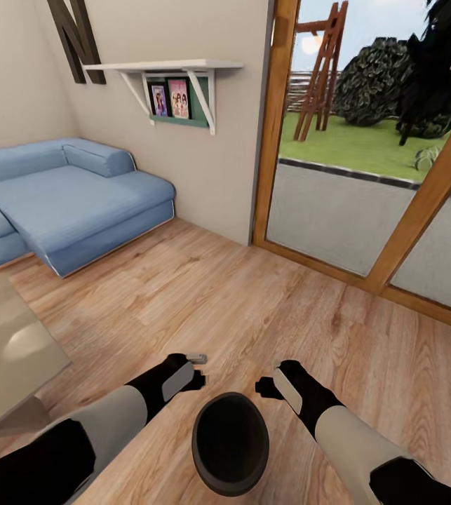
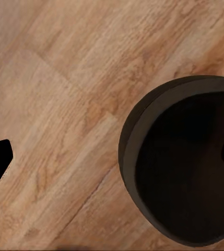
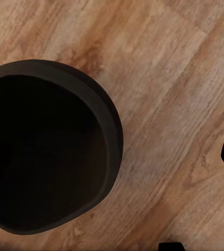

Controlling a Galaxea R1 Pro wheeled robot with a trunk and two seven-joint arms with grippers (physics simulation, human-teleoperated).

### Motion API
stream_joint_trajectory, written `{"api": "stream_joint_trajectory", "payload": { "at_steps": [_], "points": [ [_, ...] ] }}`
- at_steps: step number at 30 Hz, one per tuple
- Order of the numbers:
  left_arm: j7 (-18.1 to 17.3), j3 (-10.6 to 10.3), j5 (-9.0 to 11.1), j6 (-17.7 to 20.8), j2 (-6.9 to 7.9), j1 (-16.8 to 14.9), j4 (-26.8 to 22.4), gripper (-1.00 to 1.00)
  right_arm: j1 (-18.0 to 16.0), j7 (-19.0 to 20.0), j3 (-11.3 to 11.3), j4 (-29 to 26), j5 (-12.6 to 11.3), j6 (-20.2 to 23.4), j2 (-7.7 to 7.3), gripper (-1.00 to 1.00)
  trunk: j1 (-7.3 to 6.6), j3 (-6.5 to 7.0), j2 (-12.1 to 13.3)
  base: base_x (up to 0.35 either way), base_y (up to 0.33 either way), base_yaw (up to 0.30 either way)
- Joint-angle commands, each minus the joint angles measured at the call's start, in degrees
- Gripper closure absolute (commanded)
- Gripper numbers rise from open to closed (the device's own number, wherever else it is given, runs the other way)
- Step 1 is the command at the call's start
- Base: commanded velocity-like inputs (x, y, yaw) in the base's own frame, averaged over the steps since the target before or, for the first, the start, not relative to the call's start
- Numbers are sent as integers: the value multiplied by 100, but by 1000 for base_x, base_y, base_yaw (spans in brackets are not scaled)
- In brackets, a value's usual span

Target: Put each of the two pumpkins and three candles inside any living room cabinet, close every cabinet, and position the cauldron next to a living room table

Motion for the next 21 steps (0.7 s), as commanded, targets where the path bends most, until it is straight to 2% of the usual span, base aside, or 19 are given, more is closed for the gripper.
{"api": "stream_joint_trajectory", "payload": {
  "at_steps": [1, 9, 21],
  "points": [
    [113, 2, 1, -6, -11, 1, 0, -100, 1, 0, 0, 2, 0, 0, 0, -100, 23, -18, -42, 0, 0, 0],
    [239, 3, 185, -24, -19, 2, 0, -100, 10, 0, 0, 5, 7, 0, -18, -100, 198, -162, -363, 0, 0, 0],
    [232, 3, 207, -46, -15, 2, 0, -100, 10, 0, 0, 33, 9, -6, -41, -100, 462, -377, -844, 0, 0, 0]
  ]
}}
